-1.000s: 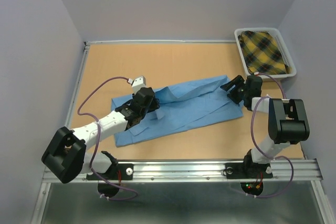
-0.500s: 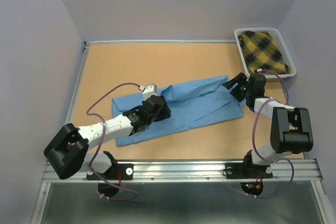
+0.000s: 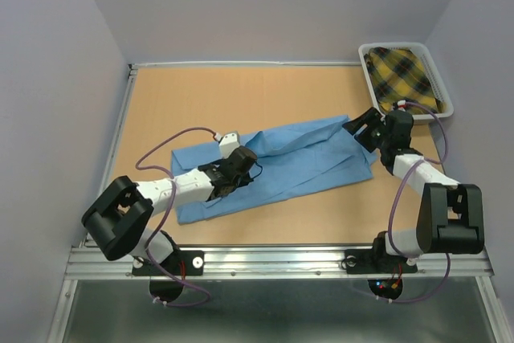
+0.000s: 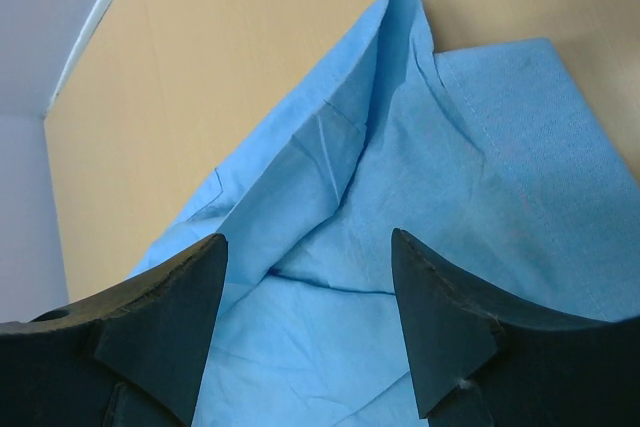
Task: Fold and stack the long sleeve shirts
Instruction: Fold the shirt
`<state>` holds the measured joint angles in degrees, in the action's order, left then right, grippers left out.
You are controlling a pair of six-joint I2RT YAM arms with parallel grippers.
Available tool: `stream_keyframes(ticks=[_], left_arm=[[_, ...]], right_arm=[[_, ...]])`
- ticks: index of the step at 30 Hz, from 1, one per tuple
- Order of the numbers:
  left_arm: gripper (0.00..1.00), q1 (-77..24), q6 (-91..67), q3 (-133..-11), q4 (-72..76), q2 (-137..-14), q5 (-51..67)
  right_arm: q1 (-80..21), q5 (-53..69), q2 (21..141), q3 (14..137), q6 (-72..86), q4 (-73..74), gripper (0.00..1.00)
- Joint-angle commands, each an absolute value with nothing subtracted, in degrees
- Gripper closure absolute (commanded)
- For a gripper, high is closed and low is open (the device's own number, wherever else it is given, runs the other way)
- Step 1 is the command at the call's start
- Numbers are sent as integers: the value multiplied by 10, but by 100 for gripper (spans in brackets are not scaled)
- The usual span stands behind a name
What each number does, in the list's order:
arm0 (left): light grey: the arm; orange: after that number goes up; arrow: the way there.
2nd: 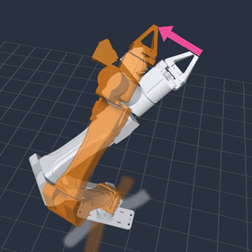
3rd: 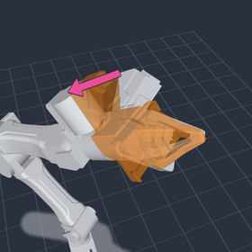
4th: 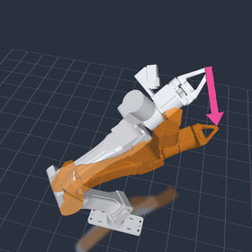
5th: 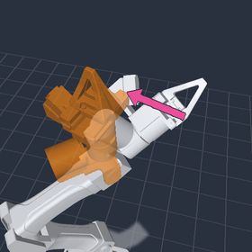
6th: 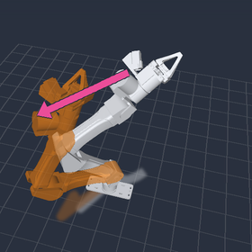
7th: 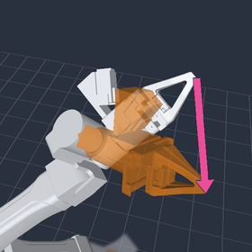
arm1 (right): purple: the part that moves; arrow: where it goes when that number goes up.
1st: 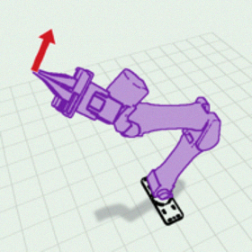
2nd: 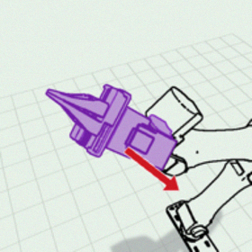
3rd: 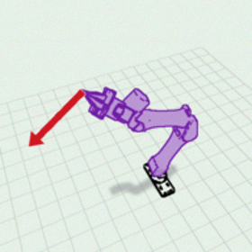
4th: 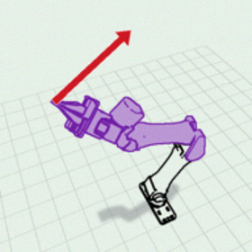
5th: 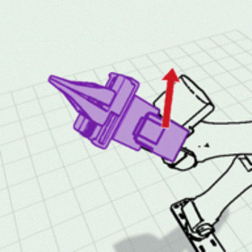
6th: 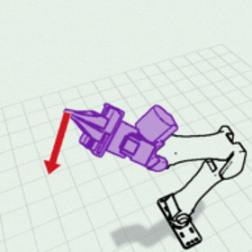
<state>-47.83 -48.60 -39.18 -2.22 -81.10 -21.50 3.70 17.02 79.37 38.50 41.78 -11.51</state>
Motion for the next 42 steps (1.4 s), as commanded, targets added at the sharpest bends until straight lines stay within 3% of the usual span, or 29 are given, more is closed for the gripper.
stream_keyframes(ticks=[1, 4, 9, 13, 21, 30, 42], left_arm=[[100, -478, -433, -472, -99, -772, -235], [100, -476, -380, -526, -141, -735, -207], [100, -422, -321, -630, -227, -706, -64], [100, -344, -301, -619, -214, -688, 125], [100, -264, -272, -601, -199, -703, 303], [100, -248, -248, -618, -225, -678, 299], [100, -303, -248, -553, -141, -645, 438]], right_arm=[[38, 171, 761, 376, 391, -101, 28], [38, 159, 753, 381, 371, -84, 28], [38, 152, 749, 403, 338, -51, 28], [38, 154, 747, 411, 329, -39, 28], [38, 169, 763, 433, 316, -32, 28], [37, 178, 832, 521, 307, -29, 30], [14, 217, 930, 614, 308, -28, 35]])
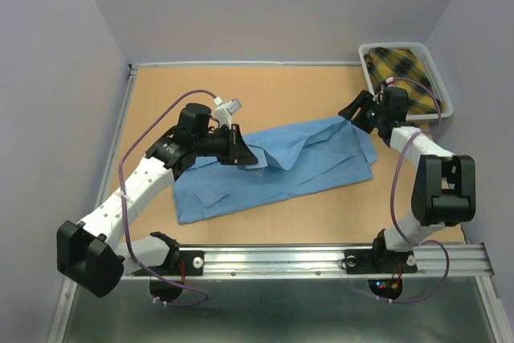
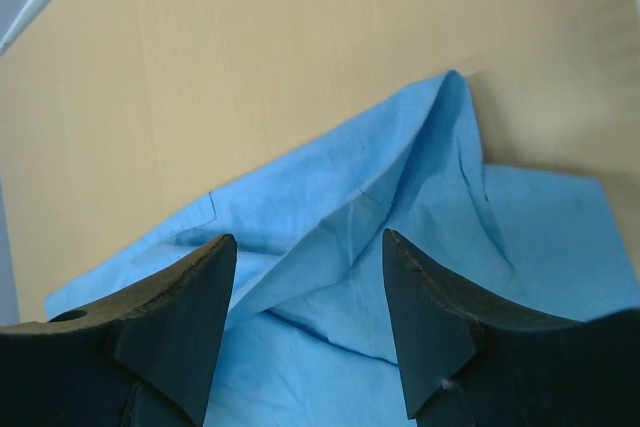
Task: Fold and stack the long sleeve shirts
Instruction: Fold the shirt
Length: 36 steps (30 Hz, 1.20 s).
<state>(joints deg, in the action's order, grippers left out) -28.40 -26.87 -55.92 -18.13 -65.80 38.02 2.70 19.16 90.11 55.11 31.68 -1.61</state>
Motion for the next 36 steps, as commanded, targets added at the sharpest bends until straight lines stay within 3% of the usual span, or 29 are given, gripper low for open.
stream_keyframes(ticks=[1, 8, 16, 22, 36], left_arm=[[100, -305, -247, -549, -143, -643, 438], [100, -331, -226, -508, -154, -621, 463], [100, -369, -188, -513, -163, -584, 516], [100, -371, -166, -534, -163, -569, 568], [100, -422, -250, -566, -34, -611, 580]], right_arm=[[11, 218, 939, 621, 309, -27, 35], [-17, 229, 1017, 680, 323, -28, 39], [-19, 208, 1079, 663, 327, -29, 45], [-6, 155, 1062, 614, 323, -28, 53], [-3, 132, 956, 634, 273, -3, 49]])
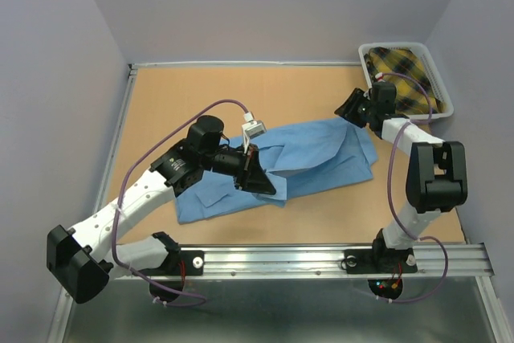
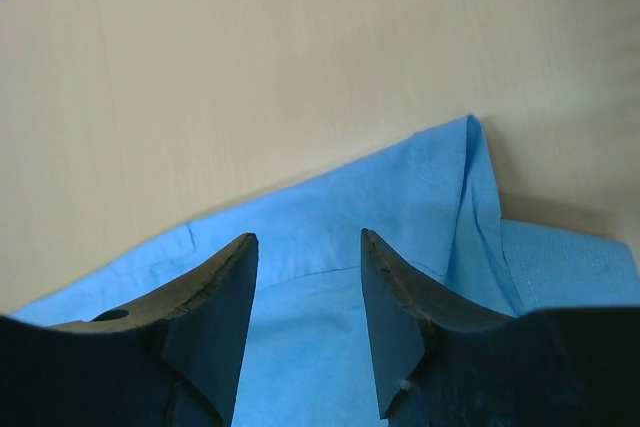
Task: Fold and stack the long sleeve shirts
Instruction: Fold the shirt
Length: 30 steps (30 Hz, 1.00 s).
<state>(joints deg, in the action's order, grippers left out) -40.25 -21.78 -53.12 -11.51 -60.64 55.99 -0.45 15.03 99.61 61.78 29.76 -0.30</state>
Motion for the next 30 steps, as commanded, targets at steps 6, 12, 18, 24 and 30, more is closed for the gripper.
stream_keyframes(ticks=[6, 12, 18, 24, 30], left_arm=[[100, -447, -264, -584, -6, -649, 563], [100, -441, -346, -577, 90, -667, 536], [100, -390, -437, -612, 184, -712, 531], [100, -266, -500, -558, 226, -700, 497], [100, -207, -540, -465, 235, -683, 487]], right_arm=[[-3, 174, 938, 638, 279, -2, 46], [-3, 166, 883, 593, 283, 14, 46], [-3, 137, 831, 544, 280, 15, 43], [-3, 141, 802, 520, 277, 17, 43], [-3, 161, 800, 509, 277, 21, 43]])
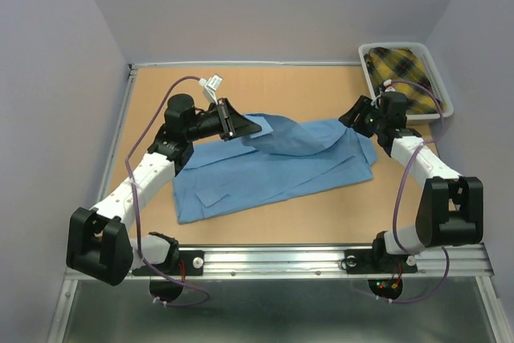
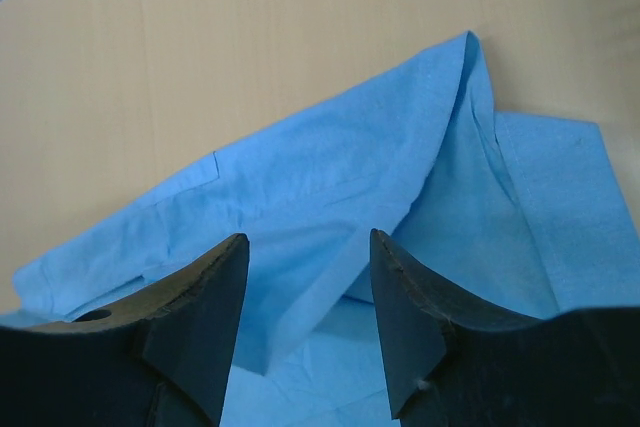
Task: Fold and stack the long sleeve shirts
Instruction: Fold the shirt
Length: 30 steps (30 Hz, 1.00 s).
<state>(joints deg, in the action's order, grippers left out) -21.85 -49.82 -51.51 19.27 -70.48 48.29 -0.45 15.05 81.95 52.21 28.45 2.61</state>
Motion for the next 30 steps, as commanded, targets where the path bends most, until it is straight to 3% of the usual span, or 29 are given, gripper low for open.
stream_keyframes(ticks=[1, 9, 21, 30], left_arm=[[100, -201, -546, -451, 238, -681, 485], [100, -107, -587, -347, 264, -652, 458], [100, -51, -582, -307, 243, -663, 461], [95, -29, -419, -343, 70, -686, 362]], right_arm=[[-3, 163, 800, 507, 276, 22, 43], [-3, 187, 809, 496, 274, 24, 42], [-2, 206, 842, 519, 277, 24, 42], [-20, 217, 865, 537, 276, 23, 42]])
